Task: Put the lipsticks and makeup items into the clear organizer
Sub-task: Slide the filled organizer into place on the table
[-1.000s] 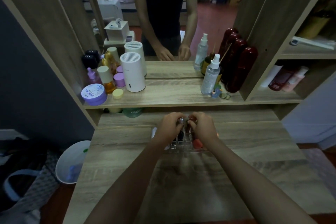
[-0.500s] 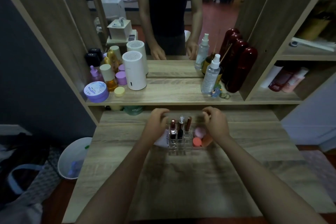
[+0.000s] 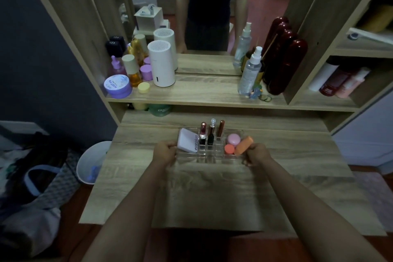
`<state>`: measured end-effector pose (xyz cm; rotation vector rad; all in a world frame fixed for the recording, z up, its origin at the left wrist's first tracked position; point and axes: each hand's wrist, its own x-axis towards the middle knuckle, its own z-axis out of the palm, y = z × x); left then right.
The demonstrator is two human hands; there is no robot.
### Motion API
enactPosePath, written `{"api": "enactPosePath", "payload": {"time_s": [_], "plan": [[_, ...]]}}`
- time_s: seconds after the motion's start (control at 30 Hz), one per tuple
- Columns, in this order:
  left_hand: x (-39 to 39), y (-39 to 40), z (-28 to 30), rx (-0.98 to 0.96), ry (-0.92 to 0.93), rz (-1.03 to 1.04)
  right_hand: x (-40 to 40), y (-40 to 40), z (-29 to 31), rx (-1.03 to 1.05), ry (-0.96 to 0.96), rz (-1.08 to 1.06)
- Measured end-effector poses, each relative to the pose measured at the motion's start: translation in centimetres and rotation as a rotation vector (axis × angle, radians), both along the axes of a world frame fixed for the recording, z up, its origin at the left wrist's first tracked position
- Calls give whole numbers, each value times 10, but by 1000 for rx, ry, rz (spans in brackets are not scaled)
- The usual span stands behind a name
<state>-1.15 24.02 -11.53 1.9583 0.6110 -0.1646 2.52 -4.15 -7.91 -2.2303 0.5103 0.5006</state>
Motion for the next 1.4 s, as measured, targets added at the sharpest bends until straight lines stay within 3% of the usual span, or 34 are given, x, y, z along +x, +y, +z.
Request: {"api": "enactPosePath", "payload": {"time_s": [0.47, 0.6, 1.4], "plan": [[7, 2, -10, -20, 2, -6, -8, -2, 6, 198, -79, -77], [10, -10, -12, -32, -7, -28, -6, -18, -2, 145, -74, -79], [39, -184, -9, -144, 17, -147, -1, -193, -11, 79, -104, -301]]}}
